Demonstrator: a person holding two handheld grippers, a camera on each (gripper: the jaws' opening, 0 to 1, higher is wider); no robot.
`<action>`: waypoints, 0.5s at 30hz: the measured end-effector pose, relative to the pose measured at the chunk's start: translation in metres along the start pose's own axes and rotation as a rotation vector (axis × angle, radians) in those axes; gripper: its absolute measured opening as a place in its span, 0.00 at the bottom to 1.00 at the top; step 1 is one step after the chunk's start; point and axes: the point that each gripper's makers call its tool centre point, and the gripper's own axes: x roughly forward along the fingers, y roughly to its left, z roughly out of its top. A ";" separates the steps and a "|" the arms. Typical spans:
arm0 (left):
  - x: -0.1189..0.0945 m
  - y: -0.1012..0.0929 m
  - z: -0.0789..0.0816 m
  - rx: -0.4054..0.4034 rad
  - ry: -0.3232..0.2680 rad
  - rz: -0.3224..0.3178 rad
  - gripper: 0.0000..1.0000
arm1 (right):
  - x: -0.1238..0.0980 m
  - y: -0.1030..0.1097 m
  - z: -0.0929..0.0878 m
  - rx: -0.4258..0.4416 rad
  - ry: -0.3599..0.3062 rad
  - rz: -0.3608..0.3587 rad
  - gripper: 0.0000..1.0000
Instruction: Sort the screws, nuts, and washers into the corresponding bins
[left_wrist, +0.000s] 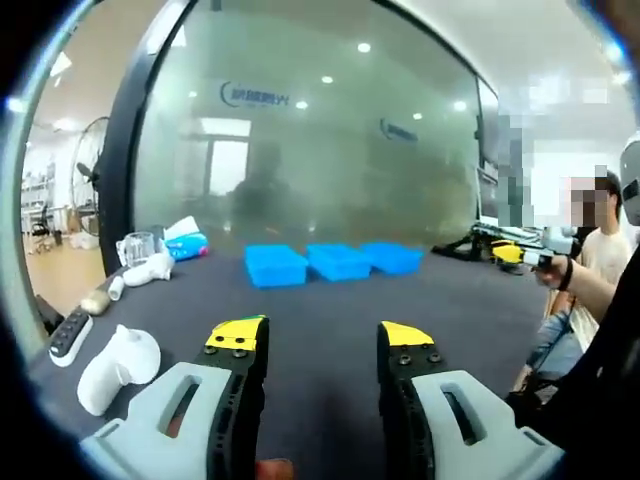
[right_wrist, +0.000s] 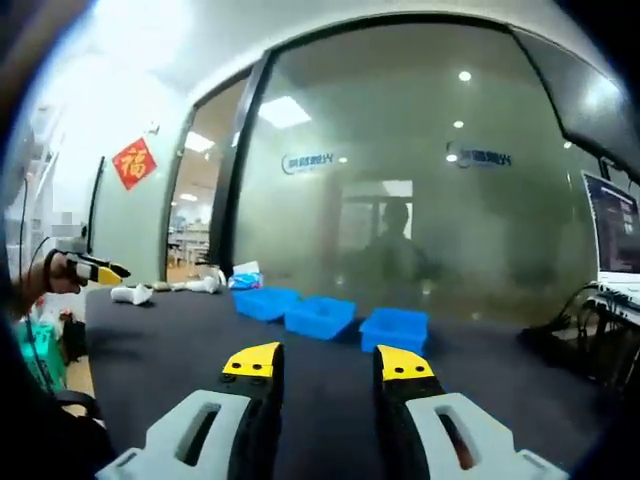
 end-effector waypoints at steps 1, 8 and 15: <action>0.000 -0.001 -0.001 -0.003 -0.002 -0.002 0.43 | -0.001 0.000 0.001 -0.001 -0.004 -0.004 0.33; -0.003 -0.006 0.000 -0.001 -0.013 -0.010 0.43 | -0.005 -0.001 0.005 0.006 -0.020 -0.016 0.34; -0.004 -0.005 0.003 0.000 -0.023 -0.006 0.42 | -0.004 0.006 0.004 0.010 -0.017 -0.011 0.35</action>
